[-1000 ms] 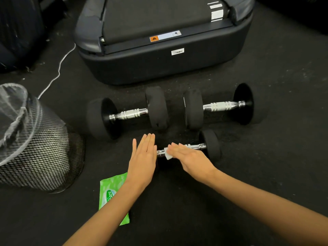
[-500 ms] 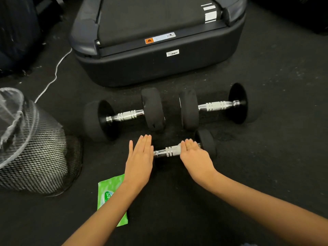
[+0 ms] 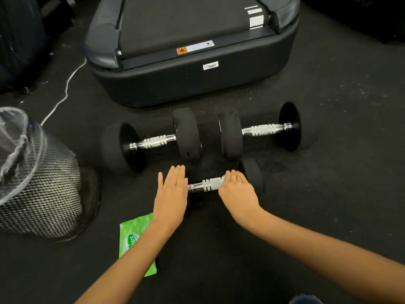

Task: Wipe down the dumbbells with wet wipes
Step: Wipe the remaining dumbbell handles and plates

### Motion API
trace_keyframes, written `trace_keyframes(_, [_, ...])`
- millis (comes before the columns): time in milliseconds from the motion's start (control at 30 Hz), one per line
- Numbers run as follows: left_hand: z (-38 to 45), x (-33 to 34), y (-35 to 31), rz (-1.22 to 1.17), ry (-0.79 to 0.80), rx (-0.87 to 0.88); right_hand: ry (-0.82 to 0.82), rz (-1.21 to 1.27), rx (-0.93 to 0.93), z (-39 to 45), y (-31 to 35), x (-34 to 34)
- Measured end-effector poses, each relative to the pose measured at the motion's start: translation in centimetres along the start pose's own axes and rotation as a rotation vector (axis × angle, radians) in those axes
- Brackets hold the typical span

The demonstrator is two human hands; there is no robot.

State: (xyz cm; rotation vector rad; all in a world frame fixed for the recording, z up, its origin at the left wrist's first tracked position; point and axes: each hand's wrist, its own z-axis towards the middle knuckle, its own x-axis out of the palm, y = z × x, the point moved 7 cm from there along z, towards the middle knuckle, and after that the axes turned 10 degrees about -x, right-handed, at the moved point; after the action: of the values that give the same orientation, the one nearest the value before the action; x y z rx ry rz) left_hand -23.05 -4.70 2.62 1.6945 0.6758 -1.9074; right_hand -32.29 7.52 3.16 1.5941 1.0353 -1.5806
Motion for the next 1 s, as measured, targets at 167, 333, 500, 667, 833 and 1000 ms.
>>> trace_keyframes(167, [-0.2, 0.1, 0.0, 0.015, 0.008, 0.003, 0.157, -0.083, -0.036, 0.1, 0.5, 0.5])
trace_keyframes(333, [0.1, 0.8, 0.1, 0.062, 0.027, 0.037, 0.173, 0.066, -0.1, 2.4, 0.6, -0.3])
trace_keyframes(500, [-0.2, 1.0, 0.1, 0.058, 0.031, 0.027, 0.075, 0.335, -0.196, 3.7, 1.5, -0.7])
trace_keyframes(667, [-0.1, 1.1, 0.3, 0.012, 0.024, 0.016, -0.031, 0.51, -0.158, 2.4, -0.7, 1.4])
trace_keyframes(833, [0.0, 1.4, 0.3, 0.053, 0.03, 0.033, -0.139, 0.609, -0.219, 3.2, 1.4, -0.4])
trace_keyframes(1000, [-0.2, 1.5, 0.3, 0.067, 0.086, 0.083, -0.184, 0.474, -0.487, 1.9, 4.8, 1.3])
